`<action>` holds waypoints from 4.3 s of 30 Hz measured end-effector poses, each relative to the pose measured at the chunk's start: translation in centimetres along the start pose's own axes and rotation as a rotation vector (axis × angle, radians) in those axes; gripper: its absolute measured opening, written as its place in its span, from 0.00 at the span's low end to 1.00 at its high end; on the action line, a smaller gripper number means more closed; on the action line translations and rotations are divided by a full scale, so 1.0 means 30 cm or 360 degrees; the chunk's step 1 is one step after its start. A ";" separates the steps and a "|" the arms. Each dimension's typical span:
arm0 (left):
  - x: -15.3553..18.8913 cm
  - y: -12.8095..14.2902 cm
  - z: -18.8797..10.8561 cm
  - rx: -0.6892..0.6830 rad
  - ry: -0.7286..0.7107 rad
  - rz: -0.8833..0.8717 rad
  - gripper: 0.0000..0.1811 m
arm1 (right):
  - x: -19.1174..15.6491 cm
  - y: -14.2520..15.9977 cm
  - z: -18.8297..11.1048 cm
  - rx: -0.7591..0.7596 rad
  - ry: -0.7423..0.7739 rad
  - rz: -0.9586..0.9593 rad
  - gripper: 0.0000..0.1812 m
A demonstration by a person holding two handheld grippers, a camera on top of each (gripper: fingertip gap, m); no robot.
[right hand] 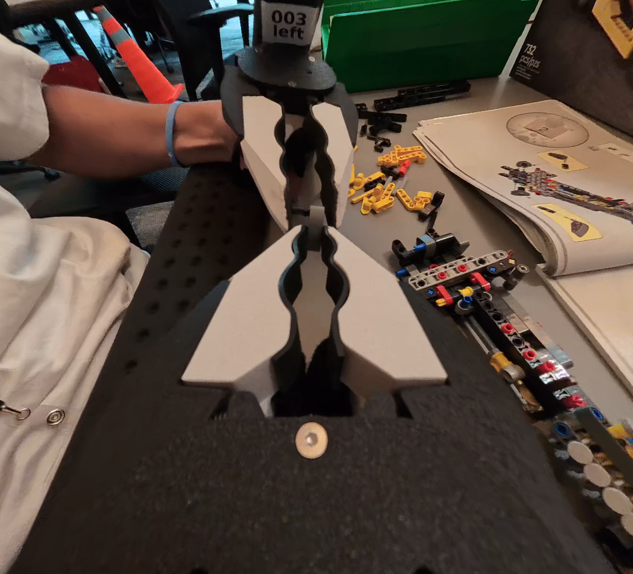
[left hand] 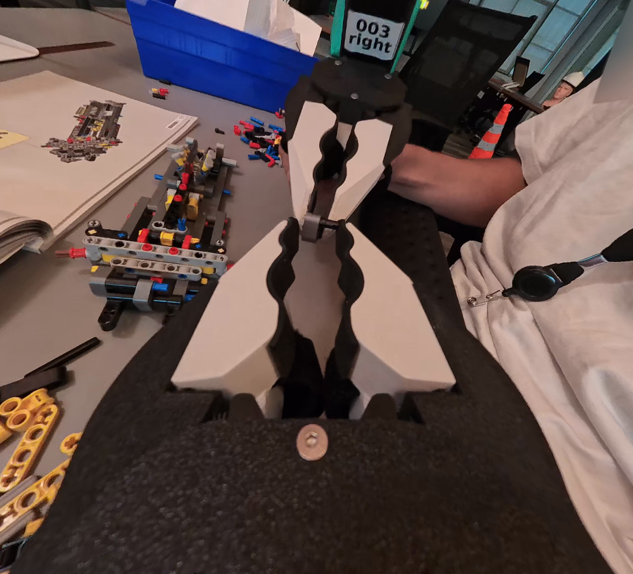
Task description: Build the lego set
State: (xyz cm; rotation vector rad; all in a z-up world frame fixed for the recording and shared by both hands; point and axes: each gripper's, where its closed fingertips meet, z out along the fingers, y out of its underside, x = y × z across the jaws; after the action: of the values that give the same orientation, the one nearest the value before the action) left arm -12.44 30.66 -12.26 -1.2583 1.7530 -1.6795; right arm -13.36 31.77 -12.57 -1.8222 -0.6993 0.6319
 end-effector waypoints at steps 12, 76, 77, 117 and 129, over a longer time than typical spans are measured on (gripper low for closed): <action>0.012 -0.018 -0.006 0.0055 0.0006 0.0047 0.11 | -0.002 -0.020 -0.004 0.0037 0.0089 -0.0150 0.04; 0.066 -0.105 -0.057 0.0289 -0.0068 0.0302 0.04 | -0.052 -0.117 -0.038 0.0369 -0.0297 0.0151 0.04; 0.067 -0.101 -0.055 0.0283 -0.0065 0.0304 0.04 | -0.052 -0.112 -0.038 0.0349 -0.0294 0.0156 0.04; -0.068 0.018 -0.003 -0.0078 -0.0440 0.0325 0.11 | -0.080 0.189 -0.092 -0.0512 -0.0008 0.0182 0.11; 0.029 0.153 -0.076 -0.0743 0.0229 0.0538 0.11 | 0.035 0.176 -0.126 -0.0223 0.0111 0.0305 0.11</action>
State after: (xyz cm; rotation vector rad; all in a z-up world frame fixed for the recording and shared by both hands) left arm -16.19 30.67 -15.86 -0.9513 2.3857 -1.2360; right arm -9.09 28.58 -16.42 -2.0480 -0.5374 0.6544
